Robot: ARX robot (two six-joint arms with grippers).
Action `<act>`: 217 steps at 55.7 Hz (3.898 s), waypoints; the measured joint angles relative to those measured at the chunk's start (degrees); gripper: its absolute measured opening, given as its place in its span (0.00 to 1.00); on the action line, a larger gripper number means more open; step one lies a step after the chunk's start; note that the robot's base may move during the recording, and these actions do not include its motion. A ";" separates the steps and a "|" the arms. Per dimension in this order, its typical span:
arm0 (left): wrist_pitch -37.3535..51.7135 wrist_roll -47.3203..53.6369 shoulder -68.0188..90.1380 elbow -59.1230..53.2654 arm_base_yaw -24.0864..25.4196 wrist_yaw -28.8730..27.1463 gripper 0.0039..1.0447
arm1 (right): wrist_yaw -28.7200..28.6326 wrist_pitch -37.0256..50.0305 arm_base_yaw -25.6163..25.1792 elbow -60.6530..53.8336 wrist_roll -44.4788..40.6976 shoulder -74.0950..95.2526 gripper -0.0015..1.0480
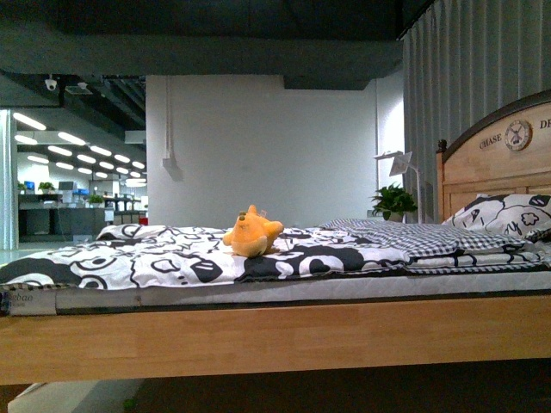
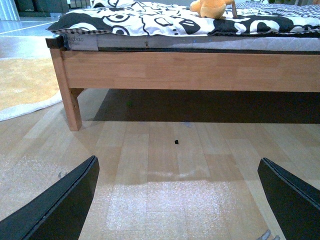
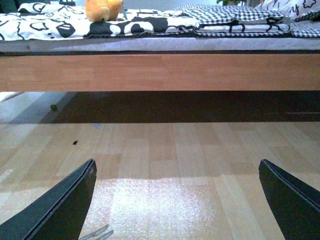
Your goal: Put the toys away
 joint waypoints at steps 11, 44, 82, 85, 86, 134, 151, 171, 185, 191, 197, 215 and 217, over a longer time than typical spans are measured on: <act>0.00 -0.02 0.00 0.00 0.00 0.00 0.94 | 0.00 0.00 0.00 0.00 0.00 0.00 0.94; 0.00 0.00 0.00 0.00 0.00 0.00 0.94 | 0.00 0.00 0.00 0.00 0.00 0.00 0.94; 0.00 -0.02 0.00 0.00 0.02 0.00 0.94 | 0.00 0.00 0.00 0.00 0.00 0.00 0.94; 0.00 0.00 0.00 0.00 0.00 0.00 0.94 | 0.00 0.00 0.00 0.00 0.00 0.00 0.94; 0.00 -0.02 0.00 0.00 0.00 0.00 0.94 | 0.00 0.00 0.00 0.00 0.00 0.00 0.94; 0.00 0.00 0.00 0.00 0.00 0.00 0.94 | -0.02 0.00 0.00 0.00 0.00 0.00 0.94; 0.00 0.00 0.00 0.00 0.02 0.00 0.94 | -0.02 0.00 0.00 0.00 0.00 0.00 0.94; 0.00 0.00 0.00 0.00 0.02 0.04 0.94 | -0.02 0.00 0.00 0.00 0.02 0.00 0.94; 0.00 0.00 0.00 0.00 0.02 0.00 0.94 | -0.02 0.00 0.00 0.00 0.00 0.00 0.94; 0.00 0.00 0.00 0.00 0.00 0.02 0.94 | -0.02 0.00 0.00 0.00 0.00 0.00 0.94; 0.00 0.00 0.00 0.00 0.02 0.00 0.94 | -0.04 0.00 0.02 0.00 0.00 0.00 0.94; 0.00 -0.02 0.11 0.00 0.02 0.02 0.94 | 0.00 0.00 0.00 0.00 0.00 0.07 0.94; 0.02 0.00 0.09 0.00 0.02 0.02 0.94 | -0.02 0.00 0.00 0.00 0.00 0.07 0.94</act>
